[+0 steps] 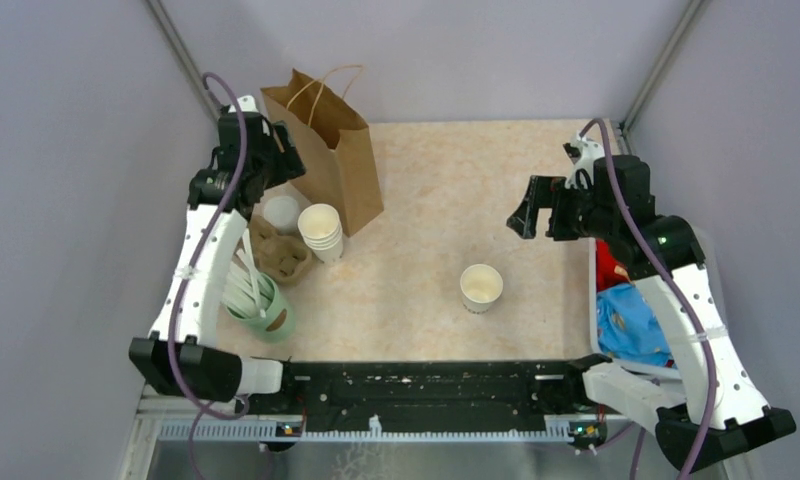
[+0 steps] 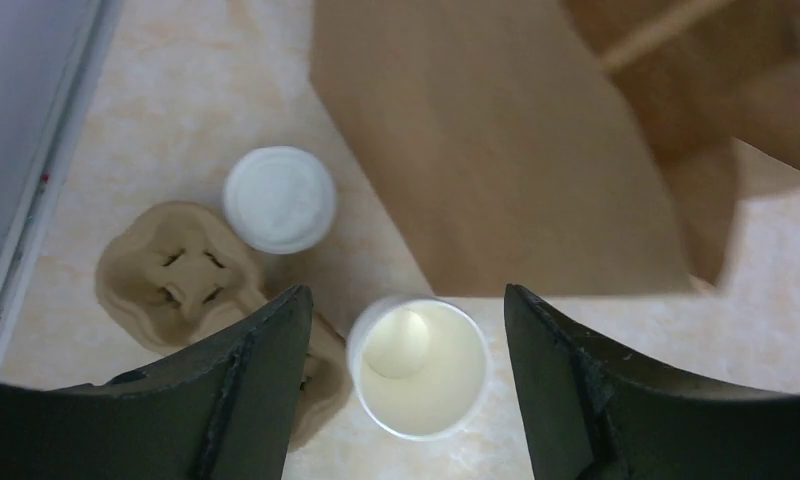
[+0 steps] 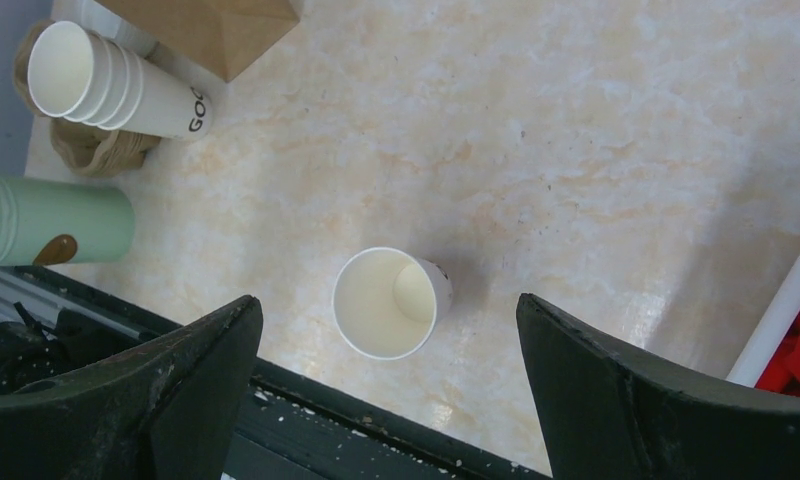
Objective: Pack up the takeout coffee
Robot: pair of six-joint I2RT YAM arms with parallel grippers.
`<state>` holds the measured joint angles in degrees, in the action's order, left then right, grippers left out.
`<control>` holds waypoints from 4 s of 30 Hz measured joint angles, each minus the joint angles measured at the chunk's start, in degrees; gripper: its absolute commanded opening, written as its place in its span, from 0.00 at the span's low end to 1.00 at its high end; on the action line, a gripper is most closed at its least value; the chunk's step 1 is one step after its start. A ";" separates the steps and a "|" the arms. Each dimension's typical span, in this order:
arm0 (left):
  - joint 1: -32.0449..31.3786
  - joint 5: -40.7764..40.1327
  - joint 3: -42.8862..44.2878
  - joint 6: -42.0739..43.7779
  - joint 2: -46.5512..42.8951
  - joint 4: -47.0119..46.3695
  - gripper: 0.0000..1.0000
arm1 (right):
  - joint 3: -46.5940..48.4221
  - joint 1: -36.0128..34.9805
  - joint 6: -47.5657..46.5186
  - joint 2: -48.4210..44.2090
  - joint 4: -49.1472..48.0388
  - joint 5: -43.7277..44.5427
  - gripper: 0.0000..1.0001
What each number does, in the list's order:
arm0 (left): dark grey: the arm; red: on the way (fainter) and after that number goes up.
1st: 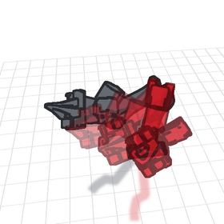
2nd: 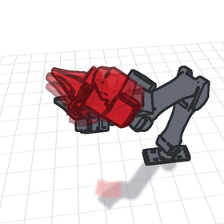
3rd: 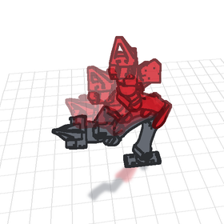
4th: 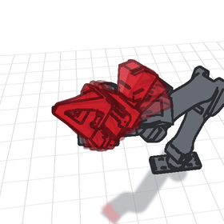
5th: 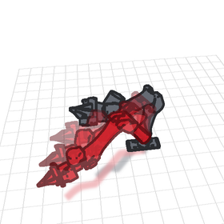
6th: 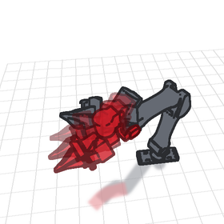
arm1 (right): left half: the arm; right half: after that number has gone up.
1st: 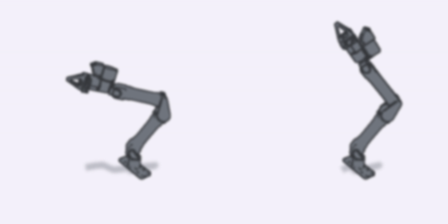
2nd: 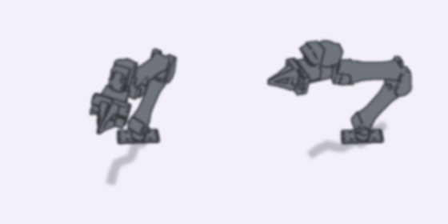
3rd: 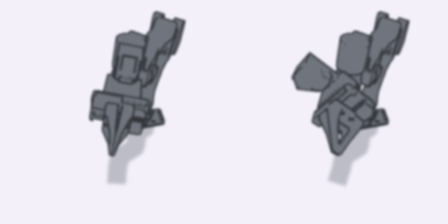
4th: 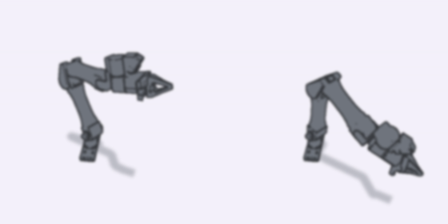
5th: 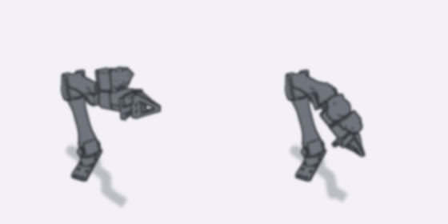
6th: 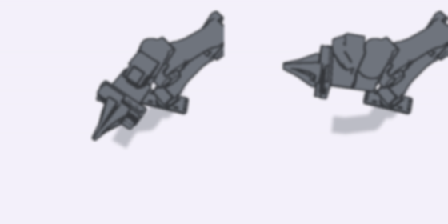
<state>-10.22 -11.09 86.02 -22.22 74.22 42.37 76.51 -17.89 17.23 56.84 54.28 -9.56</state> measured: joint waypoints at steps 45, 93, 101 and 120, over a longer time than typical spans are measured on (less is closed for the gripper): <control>12.92 9.29 13.60 3.85 40.89 4.79 0.31 | 1.27 0.00 -1.68 8.15 1.49 0.04 0.98; 13.25 9.73 12.79 4.74 43.23 4.13 0.04 | 1.27 0.00 -1.60 8.57 1.46 -0.83 0.97; 13.29 9.31 13.29 5.99 41.33 4.90 0.00 | 1.27 0.00 -1.60 8.57 1.44 -0.85 0.97; 13.75 8.79 13.86 7.37 38.23 6.08 0.03 | 1.27 0.00 -1.64 8.59 1.40 -1.14 0.97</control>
<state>3.53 -2.31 99.88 -14.85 112.44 48.45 77.78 -17.89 15.59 65.43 55.68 -10.70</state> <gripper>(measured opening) 0.022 0.974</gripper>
